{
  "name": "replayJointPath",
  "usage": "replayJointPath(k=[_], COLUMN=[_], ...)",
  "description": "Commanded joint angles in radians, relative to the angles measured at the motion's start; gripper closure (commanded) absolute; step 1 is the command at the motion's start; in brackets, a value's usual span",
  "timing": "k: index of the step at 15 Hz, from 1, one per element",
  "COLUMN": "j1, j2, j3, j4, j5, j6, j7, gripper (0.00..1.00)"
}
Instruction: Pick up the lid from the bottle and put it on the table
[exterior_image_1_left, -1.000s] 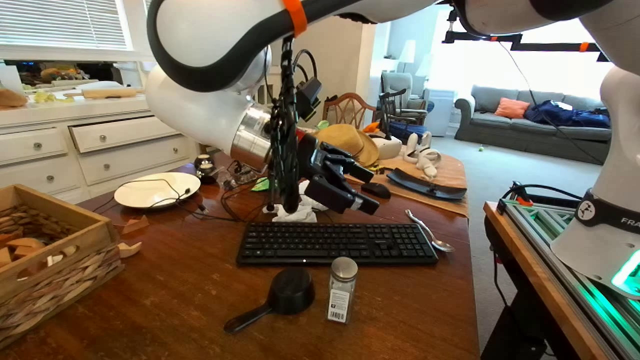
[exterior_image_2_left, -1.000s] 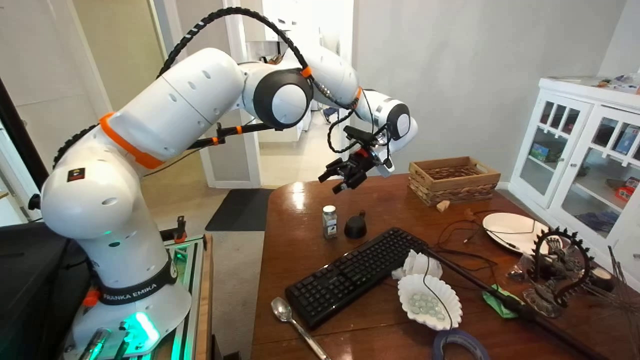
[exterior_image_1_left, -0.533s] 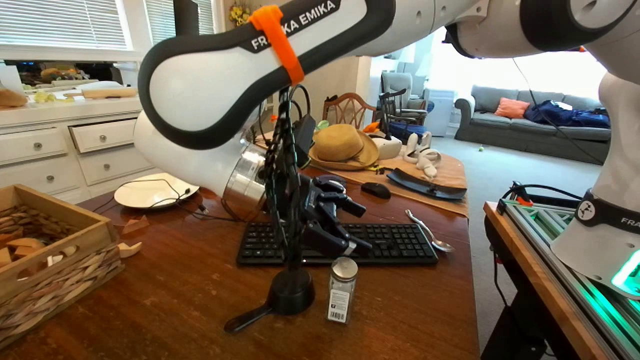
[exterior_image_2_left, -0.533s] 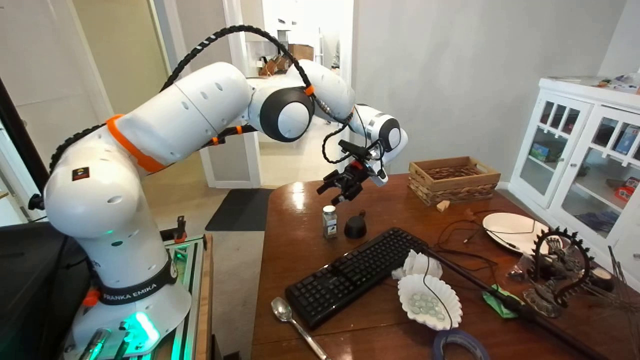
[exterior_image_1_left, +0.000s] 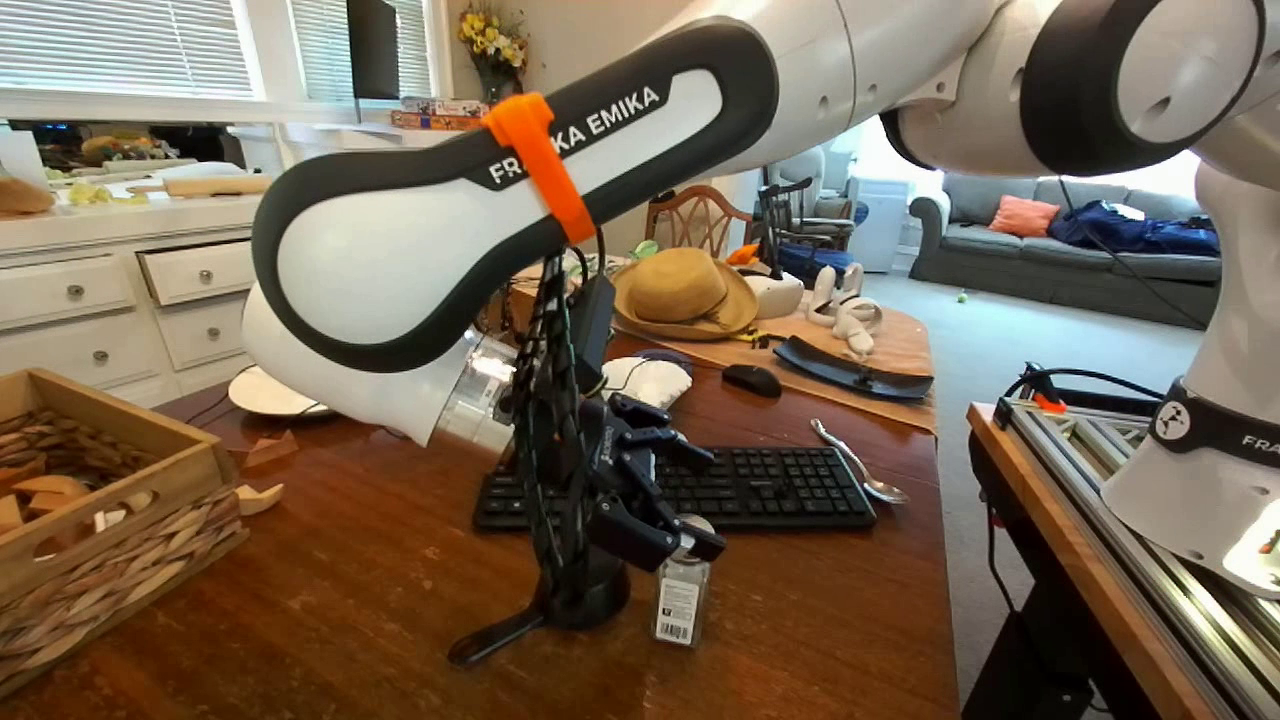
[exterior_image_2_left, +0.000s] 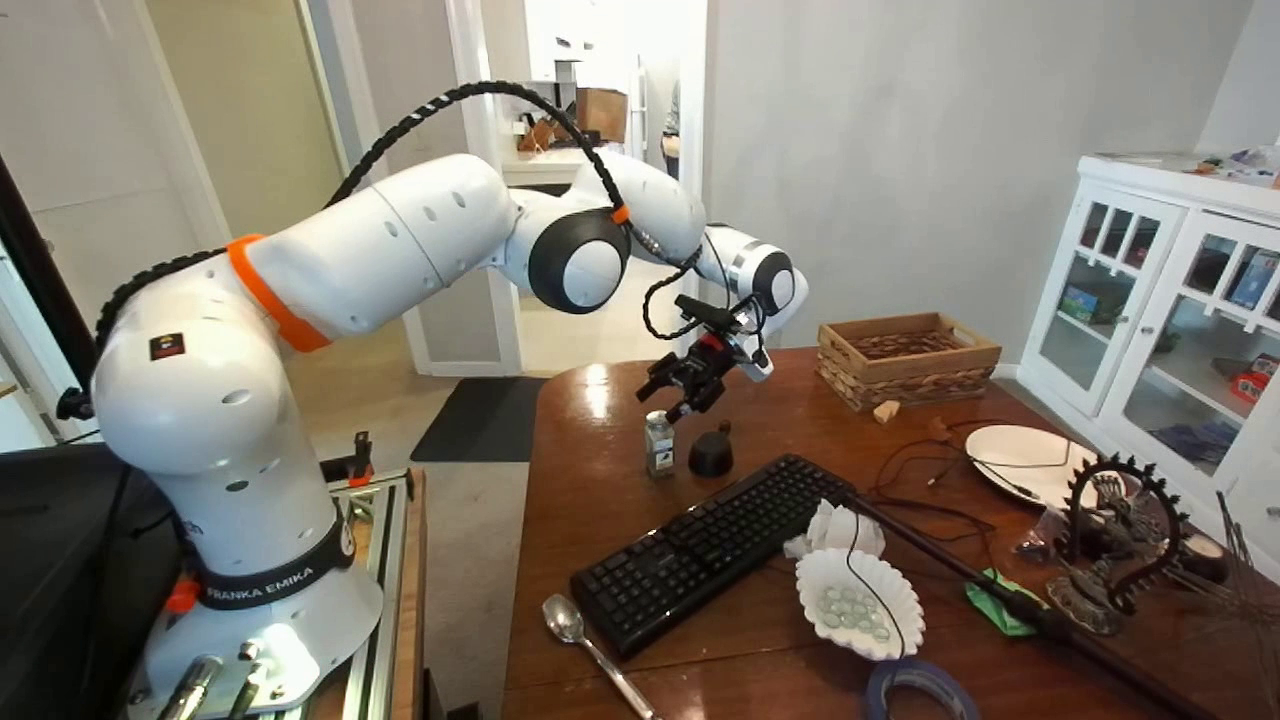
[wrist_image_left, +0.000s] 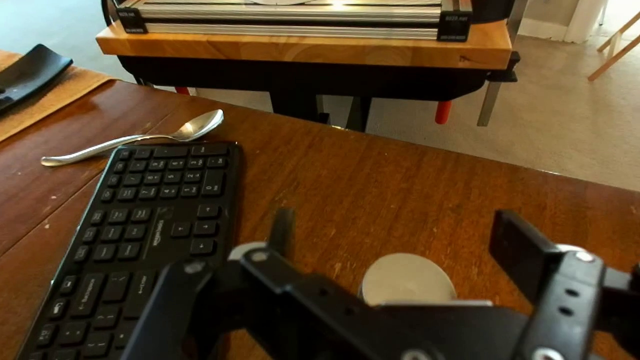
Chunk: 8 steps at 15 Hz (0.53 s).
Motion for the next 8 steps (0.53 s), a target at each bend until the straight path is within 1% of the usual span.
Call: replayJointPath(k=[1, 7, 8], j1=[0.009, 0.020, 0.018], j2=[0.074, 0.112, 0.105], j3=[-0.004, 0.002, 0.005], j4=[0.111, 0.156, 0.142], j5=[-0.009, 0.000, -0.002], j6=[-0.029, -0.046, -0.038], j7=[-0.007, -0.003, -0.004], gripper=[0.00, 0.00, 0.00])
